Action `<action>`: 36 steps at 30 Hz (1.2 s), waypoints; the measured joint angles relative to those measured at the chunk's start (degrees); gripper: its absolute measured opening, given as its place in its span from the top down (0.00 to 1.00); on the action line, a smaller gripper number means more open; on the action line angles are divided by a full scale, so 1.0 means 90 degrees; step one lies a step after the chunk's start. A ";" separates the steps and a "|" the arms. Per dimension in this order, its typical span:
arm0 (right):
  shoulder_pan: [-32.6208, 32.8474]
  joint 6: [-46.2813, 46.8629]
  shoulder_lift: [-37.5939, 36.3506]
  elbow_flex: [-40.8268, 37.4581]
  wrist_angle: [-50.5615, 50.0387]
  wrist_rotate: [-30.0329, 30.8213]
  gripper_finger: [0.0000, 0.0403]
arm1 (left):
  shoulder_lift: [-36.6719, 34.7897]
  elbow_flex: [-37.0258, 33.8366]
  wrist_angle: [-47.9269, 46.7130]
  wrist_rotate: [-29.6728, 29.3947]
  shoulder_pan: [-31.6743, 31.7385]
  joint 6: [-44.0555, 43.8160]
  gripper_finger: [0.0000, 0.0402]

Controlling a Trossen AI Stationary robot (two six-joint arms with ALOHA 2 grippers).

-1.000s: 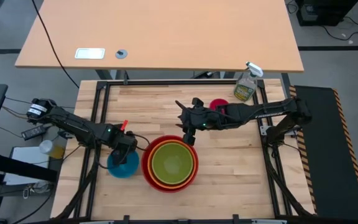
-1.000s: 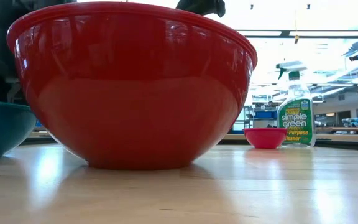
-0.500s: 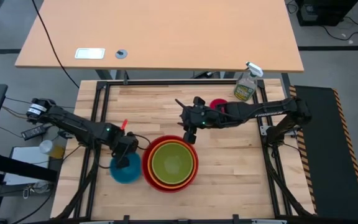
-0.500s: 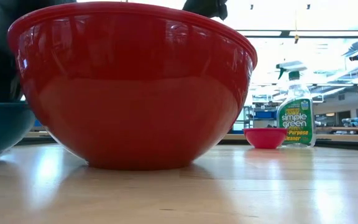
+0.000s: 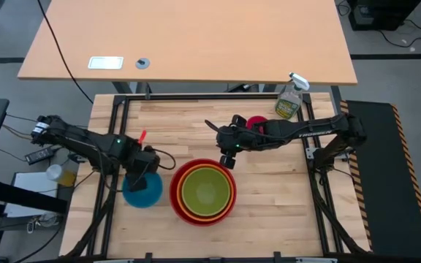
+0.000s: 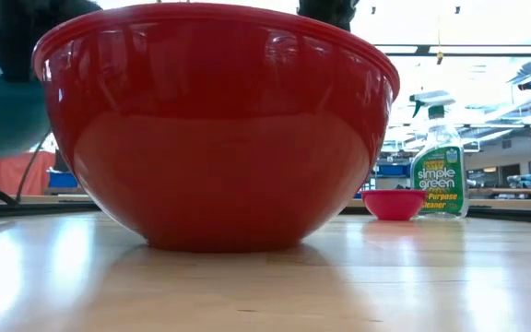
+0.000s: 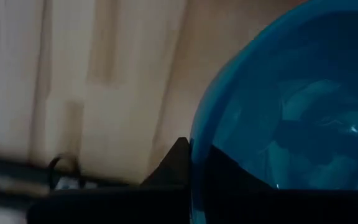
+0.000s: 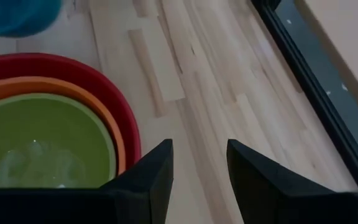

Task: Nest bowls inside each other
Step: Stack the blue bowl on top of the green bowl

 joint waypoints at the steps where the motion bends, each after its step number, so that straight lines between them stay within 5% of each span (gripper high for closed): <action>1: -0.0002 0.0007 0.0000 -0.0026 0.0019 0.0000 0.61 | 0.0000 0.0159 0.0098 0.0052 0.0000 0.0025 0.97; 13: -0.0050 -0.0005 -0.0001 -0.0090 0.0020 -0.0006 0.61 | 0.0223 0.0921 0.2222 0.0461 0.0558 0.0427 0.97; 24: -0.0259 0.0054 -0.0397 -0.0090 -0.0553 0.0027 0.61 | 0.2117 0.0830 0.4530 0.0668 0.1127 0.0826 0.96; 32: -0.0274 0.0209 -0.0508 -0.0090 -0.0607 0.0059 0.61 | 0.3039 0.0827 0.4884 0.0630 0.1056 0.0685 0.93; 36: -0.0274 0.0226 -0.0510 -0.0090 -0.0630 0.0073 0.61 | 0.3098 0.0827 0.4923 0.0629 0.0931 0.0648 0.83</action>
